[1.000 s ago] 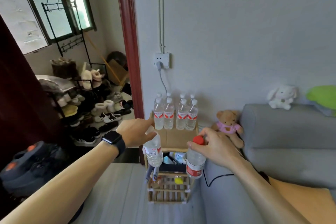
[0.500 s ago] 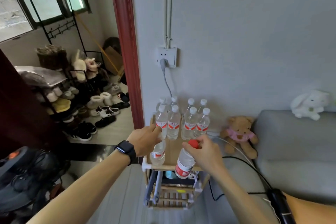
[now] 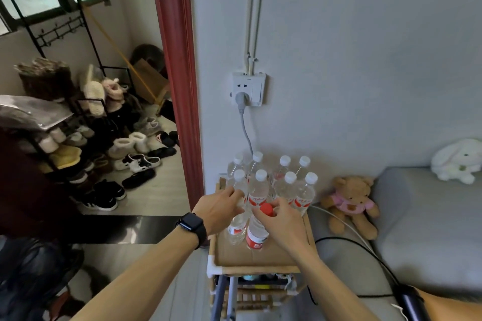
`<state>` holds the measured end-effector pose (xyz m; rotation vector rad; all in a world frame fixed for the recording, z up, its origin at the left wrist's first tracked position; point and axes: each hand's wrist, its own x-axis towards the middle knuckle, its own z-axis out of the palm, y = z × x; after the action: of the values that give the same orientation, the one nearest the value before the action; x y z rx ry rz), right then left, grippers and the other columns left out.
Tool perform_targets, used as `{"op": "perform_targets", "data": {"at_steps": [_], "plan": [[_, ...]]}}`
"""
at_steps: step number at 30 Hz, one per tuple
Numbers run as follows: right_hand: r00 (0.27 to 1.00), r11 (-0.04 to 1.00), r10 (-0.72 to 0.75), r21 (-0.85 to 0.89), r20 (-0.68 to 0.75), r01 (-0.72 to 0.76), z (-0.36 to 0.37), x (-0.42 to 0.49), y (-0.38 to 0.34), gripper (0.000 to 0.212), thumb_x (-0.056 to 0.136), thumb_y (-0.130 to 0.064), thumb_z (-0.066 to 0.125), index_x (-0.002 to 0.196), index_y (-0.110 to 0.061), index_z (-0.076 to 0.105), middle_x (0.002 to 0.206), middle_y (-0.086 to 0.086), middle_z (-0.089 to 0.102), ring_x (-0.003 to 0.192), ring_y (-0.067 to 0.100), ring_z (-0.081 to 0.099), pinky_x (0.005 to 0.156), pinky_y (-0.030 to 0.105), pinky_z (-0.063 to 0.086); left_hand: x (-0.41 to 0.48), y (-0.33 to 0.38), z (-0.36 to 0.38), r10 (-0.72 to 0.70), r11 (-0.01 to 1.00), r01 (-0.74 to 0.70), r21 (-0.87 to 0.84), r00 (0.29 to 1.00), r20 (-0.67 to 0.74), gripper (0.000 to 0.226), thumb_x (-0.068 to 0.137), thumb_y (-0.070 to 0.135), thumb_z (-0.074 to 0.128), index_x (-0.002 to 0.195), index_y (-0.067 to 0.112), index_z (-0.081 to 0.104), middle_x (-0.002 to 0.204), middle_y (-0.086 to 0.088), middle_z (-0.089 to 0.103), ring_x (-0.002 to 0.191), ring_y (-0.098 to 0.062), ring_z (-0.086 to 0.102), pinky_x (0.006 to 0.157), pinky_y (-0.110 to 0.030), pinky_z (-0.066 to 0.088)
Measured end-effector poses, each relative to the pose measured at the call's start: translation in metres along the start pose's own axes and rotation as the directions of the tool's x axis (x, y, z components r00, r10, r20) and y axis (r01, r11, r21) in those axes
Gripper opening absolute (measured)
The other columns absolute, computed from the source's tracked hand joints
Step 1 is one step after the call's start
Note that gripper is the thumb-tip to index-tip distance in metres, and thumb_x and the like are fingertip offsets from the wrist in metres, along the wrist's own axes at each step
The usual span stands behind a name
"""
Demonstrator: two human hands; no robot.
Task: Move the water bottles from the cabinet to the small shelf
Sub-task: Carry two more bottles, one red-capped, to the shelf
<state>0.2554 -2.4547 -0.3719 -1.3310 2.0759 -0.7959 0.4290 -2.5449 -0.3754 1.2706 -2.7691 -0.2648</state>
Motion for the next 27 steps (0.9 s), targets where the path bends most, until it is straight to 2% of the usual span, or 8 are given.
{"op": "perform_targets", "data": {"at_steps": [3, 9, 11, 14, 17, 19, 22, 27], "plan": [[0.999, 0.999, -0.037, -0.01, -0.007, 0.037, 0.001, 0.012, 0.0, 0.036, 0.081, -0.063, 0.064, 0.087, -0.03, 0.053, 0.076, -0.007, 0.064, 0.071, 0.008, 0.061, 0.068, 0.035, 0.055, 0.008, 0.001, 0.001, -0.059, 0.998, 0.058, -0.019, 0.998, -0.034, 0.04, 0.096, 0.056, 0.044, 0.121, 0.025, 0.047, 0.111, 0.007, 0.056, 0.088, -0.015, 0.06, 0.067, -0.032, 0.051], [0.981, 0.983, -0.134, -0.107, 0.138, 0.15, -0.01, 0.021, 0.004, 0.028, 0.082, -0.066, 0.06, 0.092, -0.041, 0.051, 0.081, -0.015, 0.062, 0.077, 0.001, 0.058, 0.065, 0.024, 0.045, 0.01, -0.001, 0.011, -0.139, 0.988, 0.134, -0.074, 0.988, -0.067, 0.043, 0.093, 0.064, 0.041, 0.114, 0.027, 0.045, 0.106, 0.011, 0.057, 0.078, -0.01, 0.057, 0.063, -0.032, 0.053], [0.969, 0.972, -0.159, -0.14, 0.191, 0.187, -0.017, 0.026, 0.008, 0.026, 0.082, -0.062, 0.063, 0.098, -0.045, 0.053, 0.075, -0.017, 0.058, 0.073, 0.001, 0.056, 0.063, 0.023, 0.041, 0.008, -0.003, 0.012, -0.163, 0.983, 0.155, -0.096, 0.983, -0.088, 0.053, 0.089, 0.071, 0.041, 0.121, 0.028, 0.044, 0.111, 0.012, 0.058, 0.083, -0.011, 0.061, 0.063, -0.034, 0.054], [0.943, 0.932, -0.227, -0.226, 0.245, 0.283, -0.028, 0.035, 0.015, 0.04, 0.079, -0.062, 0.065, 0.116, -0.049, 0.055, 0.066, -0.011, 0.054, 0.066, 0.004, 0.053, 0.06, 0.025, 0.042, 0.004, 0.0, 0.014, -0.268, 0.952, 0.248, -0.182, 0.958, -0.099, 0.064, 0.081, 0.079, 0.044, 0.121, 0.029, 0.046, 0.113, 0.013, 0.059, 0.087, -0.013, 0.063, 0.061, -0.031, 0.05], [0.922, 0.896, -0.261, -0.285, 0.287, 0.342, -0.035, 0.043, 0.017, 0.039, 0.08, -0.06, 0.066, 0.117, -0.051, 0.056, 0.063, -0.008, 0.051, 0.064, 0.007, 0.052, 0.058, 0.027, 0.039, 0.003, 0.005, 0.016, -0.313, 0.922, 0.278, -0.269, 0.945, -0.094, 0.053, 0.082, 0.071, 0.054, 0.111, 0.027, 0.054, 0.103, 0.012, 0.057, 0.083, -0.011, 0.059, 0.064, -0.03, 0.05], [0.931, 0.875, -0.265, -0.343, 0.251, 0.341, -0.037, 0.044, 0.015, 0.031, 0.079, -0.061, 0.067, 0.104, -0.044, 0.06, 0.065, -0.009, 0.053, 0.065, 0.006, 0.052, 0.056, 0.027, 0.038, 0.007, 0.004, 0.017, -0.293, 0.886, 0.246, -0.392, 0.954, -0.064, 0.043, 0.082, 0.059, 0.065, 0.11, 0.027, 0.06, 0.1, 0.013, 0.057, 0.082, -0.007, 0.058, 0.07, -0.03, 0.052], [0.949, 0.863, -0.274, -0.395, 0.156, 0.314, -0.03, 0.041, 0.015, 0.032, 0.081, -0.06, 0.064, 0.084, -0.031, 0.049, 0.069, -0.011, 0.054, 0.066, 0.005, 0.052, 0.054, 0.028, 0.039, 0.013, -0.005, 0.01, -0.246, 0.803, 0.209, -0.559, 0.969, 0.01, 0.035, 0.078, 0.044, 0.077, 0.109, 0.031, 0.067, 0.099, 0.015, 0.062, 0.083, -0.002, 0.058, 0.078, -0.029, 0.053], [0.965, 0.91, -0.244, -0.319, 0.1, 0.263, -0.01, 0.037, 0.028, 0.034, 0.082, -0.065, 0.057, 0.088, -0.035, 0.043, 0.087, -0.016, 0.052, 0.079, 0.006, 0.052, 0.065, 0.03, 0.045, 0.012, -0.004, 0.009, -0.217, 0.786, 0.197, -0.586, 0.976, 0.037, 0.039, 0.078, 0.042, 0.076, 0.115, 0.036, 0.064, 0.099, 0.022, 0.061, 0.083, 0.003, 0.058, 0.075, -0.021, 0.047]]}}
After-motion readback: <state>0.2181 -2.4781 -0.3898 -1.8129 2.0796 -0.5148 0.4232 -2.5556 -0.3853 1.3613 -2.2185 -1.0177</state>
